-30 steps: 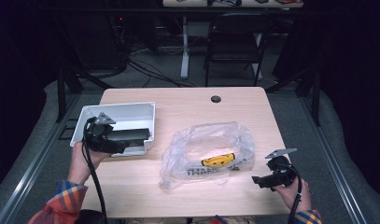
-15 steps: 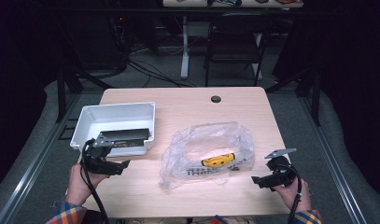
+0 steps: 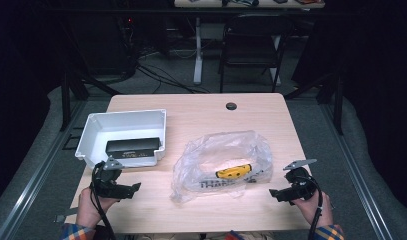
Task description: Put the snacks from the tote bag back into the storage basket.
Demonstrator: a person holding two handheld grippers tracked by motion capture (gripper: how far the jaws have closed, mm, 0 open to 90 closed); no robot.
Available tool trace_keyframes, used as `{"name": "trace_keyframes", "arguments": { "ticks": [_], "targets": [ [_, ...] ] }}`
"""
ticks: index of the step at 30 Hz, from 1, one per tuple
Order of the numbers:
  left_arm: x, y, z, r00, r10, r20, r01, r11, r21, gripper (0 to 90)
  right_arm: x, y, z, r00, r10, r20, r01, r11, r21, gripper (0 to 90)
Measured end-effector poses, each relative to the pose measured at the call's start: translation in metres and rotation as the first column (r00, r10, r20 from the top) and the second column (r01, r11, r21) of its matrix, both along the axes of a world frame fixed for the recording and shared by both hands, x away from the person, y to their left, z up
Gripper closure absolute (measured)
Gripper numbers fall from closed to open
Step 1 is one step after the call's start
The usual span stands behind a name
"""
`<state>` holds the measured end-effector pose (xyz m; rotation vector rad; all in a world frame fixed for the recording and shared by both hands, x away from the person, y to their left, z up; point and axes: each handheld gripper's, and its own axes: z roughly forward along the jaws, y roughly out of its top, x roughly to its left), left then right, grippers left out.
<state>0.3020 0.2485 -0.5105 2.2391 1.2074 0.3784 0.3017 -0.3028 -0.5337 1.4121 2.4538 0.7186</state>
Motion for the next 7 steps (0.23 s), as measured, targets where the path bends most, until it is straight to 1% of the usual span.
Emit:
{"name": "trace_keyframes", "arguments": {
  "ticks": [1,2,4,5,7],
  "targets": [
    [0.0001,-0.0002,-0.0016,1.0000,0.005,0.007,-0.005,1.0000,-0.003,14.0,0.0000,0.0000,0.0000,1.0000,0.001,0.000,-0.001,1.0000,-0.002,11.6],
    [0.0003,0.0006,-0.0019,1.0000,0.006,0.000,-0.006,1.0000,-0.004,13.9,-0.0001,-0.0001,0.0001,1.0000,0.001,0.001,-0.001,1.0000,-0.003,11.6],
    [0.0007,0.0016,-0.0036,1.0000,0.004,-0.004,-0.004,0.9999,-0.011,13.6,-0.0004,0.0000,-0.0001,0.9999,-0.005,0.009,0.005,1.0000,0.001,11.6],
    [0.0007,0.0013,-0.0052,0.9999,0.013,0.000,-0.013,0.9998,-0.014,13.5,-0.0003,-0.0005,0.0001,0.9999,-0.005,0.010,0.005,1.0000,-0.004,11.6],
    [0.0012,0.0020,-0.0066,1.0000,0.007,-0.005,-0.007,0.9999,-0.013,12.5,0.0002,-0.0009,-0.0001,1.0000,-0.004,0.008,0.004,1.0000,-0.002,11.5]
  ]
}}
